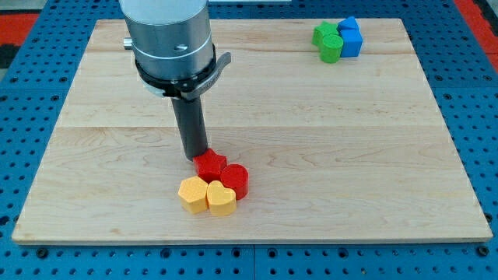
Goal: Move your arm towards the bottom center
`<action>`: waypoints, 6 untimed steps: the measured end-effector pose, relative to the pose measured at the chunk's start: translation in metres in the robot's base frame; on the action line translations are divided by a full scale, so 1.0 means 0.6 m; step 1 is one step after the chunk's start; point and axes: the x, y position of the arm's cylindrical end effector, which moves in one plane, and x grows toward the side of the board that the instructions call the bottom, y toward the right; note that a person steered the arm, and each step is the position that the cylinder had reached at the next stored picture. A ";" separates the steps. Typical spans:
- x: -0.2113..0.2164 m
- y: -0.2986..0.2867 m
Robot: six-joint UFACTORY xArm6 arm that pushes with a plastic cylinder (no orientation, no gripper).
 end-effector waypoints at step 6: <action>0.196 0.259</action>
